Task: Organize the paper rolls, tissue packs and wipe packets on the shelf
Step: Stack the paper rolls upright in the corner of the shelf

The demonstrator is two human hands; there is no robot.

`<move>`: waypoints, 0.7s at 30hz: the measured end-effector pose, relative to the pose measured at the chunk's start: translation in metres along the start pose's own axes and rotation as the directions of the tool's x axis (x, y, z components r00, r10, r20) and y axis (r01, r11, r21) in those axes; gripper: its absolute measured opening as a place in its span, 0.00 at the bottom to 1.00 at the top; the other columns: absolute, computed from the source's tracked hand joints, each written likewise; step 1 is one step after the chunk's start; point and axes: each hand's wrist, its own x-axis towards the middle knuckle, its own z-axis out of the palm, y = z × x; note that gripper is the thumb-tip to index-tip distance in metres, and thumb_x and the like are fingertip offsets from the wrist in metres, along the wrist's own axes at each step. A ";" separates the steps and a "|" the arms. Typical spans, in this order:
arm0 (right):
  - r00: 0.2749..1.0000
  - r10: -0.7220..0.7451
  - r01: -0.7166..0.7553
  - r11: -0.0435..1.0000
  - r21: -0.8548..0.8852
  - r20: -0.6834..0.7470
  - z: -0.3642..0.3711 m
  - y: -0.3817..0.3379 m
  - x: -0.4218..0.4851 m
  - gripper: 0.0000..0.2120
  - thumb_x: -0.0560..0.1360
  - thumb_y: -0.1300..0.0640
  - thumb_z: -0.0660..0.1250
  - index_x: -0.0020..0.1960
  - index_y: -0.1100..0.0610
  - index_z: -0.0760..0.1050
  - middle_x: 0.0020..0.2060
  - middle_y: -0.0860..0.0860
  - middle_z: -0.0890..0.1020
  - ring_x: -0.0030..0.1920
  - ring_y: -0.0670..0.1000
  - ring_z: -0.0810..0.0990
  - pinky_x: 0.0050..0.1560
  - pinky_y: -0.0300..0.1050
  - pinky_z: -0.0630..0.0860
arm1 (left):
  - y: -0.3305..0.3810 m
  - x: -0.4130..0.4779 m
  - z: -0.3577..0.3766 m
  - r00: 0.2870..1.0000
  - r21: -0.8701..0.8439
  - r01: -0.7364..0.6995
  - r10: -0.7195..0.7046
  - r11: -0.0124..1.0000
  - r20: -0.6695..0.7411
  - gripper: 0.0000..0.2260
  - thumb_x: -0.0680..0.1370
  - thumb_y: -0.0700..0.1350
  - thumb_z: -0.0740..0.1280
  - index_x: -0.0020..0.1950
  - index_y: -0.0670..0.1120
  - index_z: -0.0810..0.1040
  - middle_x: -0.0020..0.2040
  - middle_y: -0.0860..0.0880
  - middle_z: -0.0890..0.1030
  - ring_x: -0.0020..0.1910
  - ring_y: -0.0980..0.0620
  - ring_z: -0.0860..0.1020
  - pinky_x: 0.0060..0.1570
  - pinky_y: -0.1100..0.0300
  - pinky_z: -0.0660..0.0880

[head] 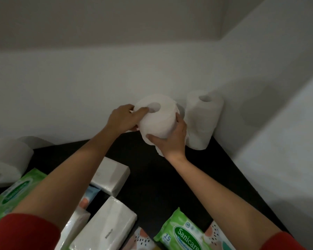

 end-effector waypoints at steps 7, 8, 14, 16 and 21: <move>0.997 0.079 -0.079 0.986 0.146 0.008 -0.029 0.015 0.022 0.47 0.60 0.53 0.81 0.72 0.55 0.59 0.67 0.48 0.68 0.68 0.47 0.67 0.70 0.47 0.67 | 0.004 0.010 0.043 0.937 -0.537 0.270 -0.090 0.799 0.338 0.25 0.76 0.66 0.59 0.70 0.57 0.67 0.61 0.48 0.74 0.59 0.44 0.75 0.58 0.46 0.75; 0.997 0.080 -0.081 0.987 0.142 0.013 -0.032 0.017 0.025 0.46 0.61 0.53 0.80 0.72 0.55 0.59 0.67 0.48 0.69 0.68 0.47 0.68 0.69 0.46 0.67 | 0.005 0.013 0.048 0.939 -0.547 0.263 -0.082 0.795 0.333 0.25 0.76 0.66 0.59 0.70 0.56 0.66 0.61 0.48 0.73 0.60 0.44 0.74 0.58 0.46 0.75; 0.998 0.070 -0.070 0.990 0.124 0.004 -0.040 0.029 0.034 0.43 0.63 0.52 0.79 0.71 0.54 0.61 0.65 0.46 0.70 0.67 0.46 0.68 0.68 0.44 0.66 | 0.014 0.028 0.069 0.953 -0.582 0.274 -0.135 0.766 0.271 0.22 0.78 0.59 0.59 0.68 0.49 0.69 0.60 0.45 0.73 0.60 0.43 0.73 0.52 0.50 0.76; 0.998 0.055 -0.055 0.992 0.118 0.004 -0.041 0.030 0.035 0.42 0.63 0.53 0.79 0.71 0.53 0.62 0.65 0.45 0.70 0.66 0.45 0.68 0.67 0.41 0.66 | 0.011 0.033 0.075 0.959 -0.582 0.266 -0.154 0.768 0.236 0.21 0.78 0.58 0.58 0.66 0.48 0.71 0.59 0.45 0.75 0.59 0.44 0.73 0.60 0.48 0.73; 0.999 0.032 -0.029 0.993 0.118 -0.024 -0.037 0.034 0.033 0.41 0.63 0.55 0.80 0.70 0.54 0.63 0.64 0.47 0.71 0.65 0.44 0.69 0.67 0.41 0.67 | 0.002 0.038 0.081 0.972 -0.546 0.220 -0.133 0.808 0.194 0.22 0.78 0.60 0.56 0.67 0.50 0.70 0.65 0.45 0.74 0.62 0.46 0.72 0.66 0.46 0.68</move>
